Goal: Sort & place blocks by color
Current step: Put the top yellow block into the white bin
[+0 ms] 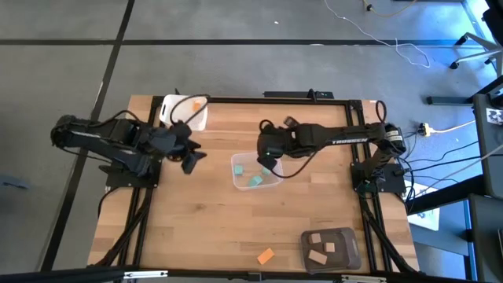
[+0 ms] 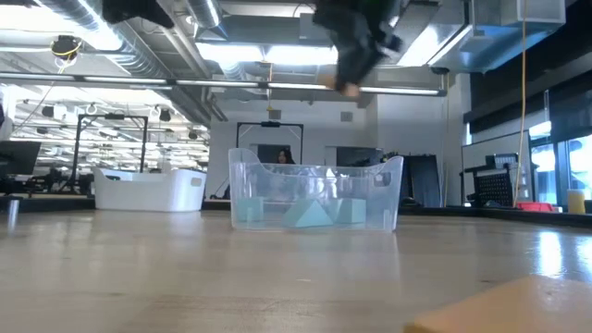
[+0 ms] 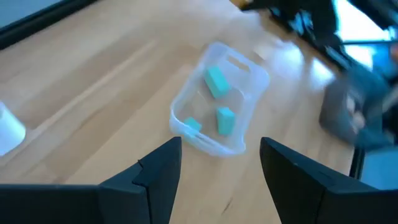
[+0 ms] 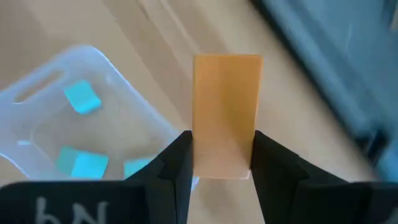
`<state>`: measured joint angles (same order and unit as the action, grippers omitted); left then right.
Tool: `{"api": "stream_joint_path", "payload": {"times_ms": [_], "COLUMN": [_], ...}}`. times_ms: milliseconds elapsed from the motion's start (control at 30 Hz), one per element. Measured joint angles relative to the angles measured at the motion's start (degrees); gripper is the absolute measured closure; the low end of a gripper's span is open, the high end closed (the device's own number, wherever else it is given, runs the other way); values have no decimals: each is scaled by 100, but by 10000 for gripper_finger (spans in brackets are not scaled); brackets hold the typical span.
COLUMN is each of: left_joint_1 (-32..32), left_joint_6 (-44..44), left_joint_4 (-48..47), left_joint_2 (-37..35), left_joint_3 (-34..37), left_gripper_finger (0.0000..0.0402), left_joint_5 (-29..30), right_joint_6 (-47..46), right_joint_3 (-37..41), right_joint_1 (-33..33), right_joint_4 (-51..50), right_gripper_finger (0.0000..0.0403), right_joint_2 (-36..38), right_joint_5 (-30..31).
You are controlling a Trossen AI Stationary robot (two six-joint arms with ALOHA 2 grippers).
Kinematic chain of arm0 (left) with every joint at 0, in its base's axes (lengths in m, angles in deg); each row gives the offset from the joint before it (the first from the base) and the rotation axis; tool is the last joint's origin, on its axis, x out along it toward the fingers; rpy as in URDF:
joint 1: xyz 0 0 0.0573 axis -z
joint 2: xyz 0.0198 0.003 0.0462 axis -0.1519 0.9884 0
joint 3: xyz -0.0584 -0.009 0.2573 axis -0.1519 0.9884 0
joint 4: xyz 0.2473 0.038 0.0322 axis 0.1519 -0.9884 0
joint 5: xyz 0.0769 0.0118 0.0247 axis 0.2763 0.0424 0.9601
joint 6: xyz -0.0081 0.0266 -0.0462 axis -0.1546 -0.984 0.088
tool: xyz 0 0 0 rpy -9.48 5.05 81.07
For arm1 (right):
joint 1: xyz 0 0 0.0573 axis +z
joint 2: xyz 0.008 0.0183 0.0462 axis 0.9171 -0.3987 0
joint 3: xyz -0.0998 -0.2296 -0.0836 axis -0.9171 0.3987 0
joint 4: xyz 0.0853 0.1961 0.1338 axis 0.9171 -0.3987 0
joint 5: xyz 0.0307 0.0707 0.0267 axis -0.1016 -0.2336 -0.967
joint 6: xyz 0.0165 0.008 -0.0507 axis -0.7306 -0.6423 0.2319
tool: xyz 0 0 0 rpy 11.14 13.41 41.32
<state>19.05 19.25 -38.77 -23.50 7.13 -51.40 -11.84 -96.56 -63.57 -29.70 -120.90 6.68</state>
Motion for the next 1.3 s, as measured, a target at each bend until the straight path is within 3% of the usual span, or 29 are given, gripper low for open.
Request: {"api": "stream_joint_path", "payload": {"times_ms": [200,333,667,1300], "left_joint_1": [-868,-1359,-1944,-1984], "left_joint_6": [-104,-256,-338,-749], "left_joint_4": [947,1606,2518,3159], "left_joint_2": [0,21,626,1172], "left_joint_3": [0,0,-2,-2], "left_gripper_finger": [192,192,192,206], "left_joint_5": [-628,-1306,-2123,-1889], "right_joint_6": [2498,3234,3877,3845], "right_joint_3": [-234,-234,-232,-232], "right_joint_1": [175,183,185,365], "right_joint_4": [1461,2221,3013,3172], "right_gripper_finger": [275,275,275,275], "right_joint_2": [2,2,-4,-20], "right_joint_5": [453,441,433,420]}}
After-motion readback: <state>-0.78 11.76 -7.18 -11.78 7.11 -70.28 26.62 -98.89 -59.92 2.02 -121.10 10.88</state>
